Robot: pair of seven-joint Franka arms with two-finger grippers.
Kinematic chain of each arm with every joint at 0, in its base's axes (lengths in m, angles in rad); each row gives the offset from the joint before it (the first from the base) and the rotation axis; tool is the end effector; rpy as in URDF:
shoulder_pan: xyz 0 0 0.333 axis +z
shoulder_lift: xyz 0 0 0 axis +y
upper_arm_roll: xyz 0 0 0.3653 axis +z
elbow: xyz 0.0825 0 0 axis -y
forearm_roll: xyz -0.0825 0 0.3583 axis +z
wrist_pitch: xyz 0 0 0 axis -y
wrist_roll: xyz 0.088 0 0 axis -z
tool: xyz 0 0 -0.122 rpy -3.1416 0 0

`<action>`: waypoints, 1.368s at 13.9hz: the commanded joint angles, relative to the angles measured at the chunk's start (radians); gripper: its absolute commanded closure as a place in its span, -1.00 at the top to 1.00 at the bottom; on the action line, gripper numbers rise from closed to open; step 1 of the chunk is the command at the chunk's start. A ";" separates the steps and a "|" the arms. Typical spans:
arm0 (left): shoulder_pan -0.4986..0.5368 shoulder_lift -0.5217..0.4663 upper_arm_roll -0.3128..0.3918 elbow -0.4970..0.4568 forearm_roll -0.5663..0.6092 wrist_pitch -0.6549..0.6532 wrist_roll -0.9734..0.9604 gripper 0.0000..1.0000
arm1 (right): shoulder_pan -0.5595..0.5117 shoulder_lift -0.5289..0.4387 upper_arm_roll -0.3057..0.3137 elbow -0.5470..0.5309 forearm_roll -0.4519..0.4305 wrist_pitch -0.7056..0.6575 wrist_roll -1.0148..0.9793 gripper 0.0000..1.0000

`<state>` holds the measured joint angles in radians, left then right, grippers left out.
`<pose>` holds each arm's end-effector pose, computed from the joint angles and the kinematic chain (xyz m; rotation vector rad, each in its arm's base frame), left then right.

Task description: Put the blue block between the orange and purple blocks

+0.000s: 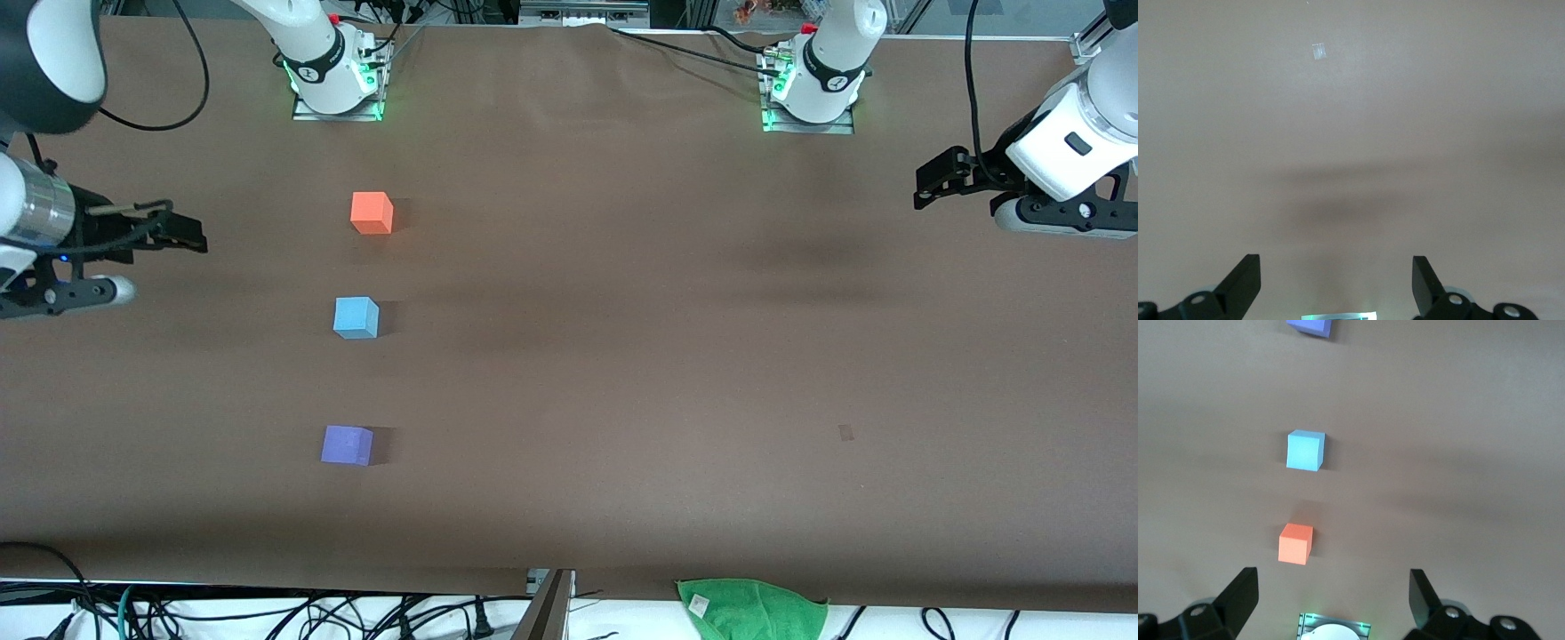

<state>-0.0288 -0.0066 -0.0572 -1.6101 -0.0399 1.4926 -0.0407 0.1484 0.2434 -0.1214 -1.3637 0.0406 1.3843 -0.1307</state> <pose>0.5125 -0.0494 0.6387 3.1034 -0.0717 -0.1759 0.5869 0.0313 0.5995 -3.0902 -0.2495 0.3427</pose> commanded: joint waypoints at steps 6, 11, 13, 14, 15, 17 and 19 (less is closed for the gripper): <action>0.000 0.013 -0.003 0.032 -0.003 -0.023 -0.010 1.00 | -0.182 -0.246 0.147 -0.219 -0.059 0.125 0.003 1.00; 0.000 0.013 -0.003 0.032 -0.003 -0.023 -0.010 1.00 | -0.194 -0.299 0.183 -0.284 -0.090 0.128 -0.013 1.00; 0.000 0.013 -0.003 0.032 -0.003 -0.023 -0.010 1.00 | -0.199 -0.303 0.190 -0.285 -0.093 0.118 -0.009 1.00; -0.002 0.013 -0.003 0.032 -0.003 -0.023 -0.010 1.00 | -0.199 -0.306 0.206 -0.287 -0.093 0.110 -0.004 1.00; -0.002 0.013 -0.003 0.032 -0.003 -0.023 -0.010 1.00 | -0.199 -0.305 0.210 -0.287 -0.091 0.110 0.022 1.00; -0.002 0.013 -0.003 0.032 -0.003 -0.023 -0.010 1.00 | -0.201 -0.303 0.210 -0.285 -0.090 0.108 0.071 1.00; -0.002 0.013 -0.003 0.032 -0.003 -0.023 -0.010 1.00 | -0.201 -0.288 0.209 -0.273 -0.090 0.108 0.069 1.00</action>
<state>-0.0290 -0.0062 -0.0575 -1.6096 -0.0399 1.4926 -0.0407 -0.0275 -0.0328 0.0668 -1.6241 -0.0364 1.4918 -0.0774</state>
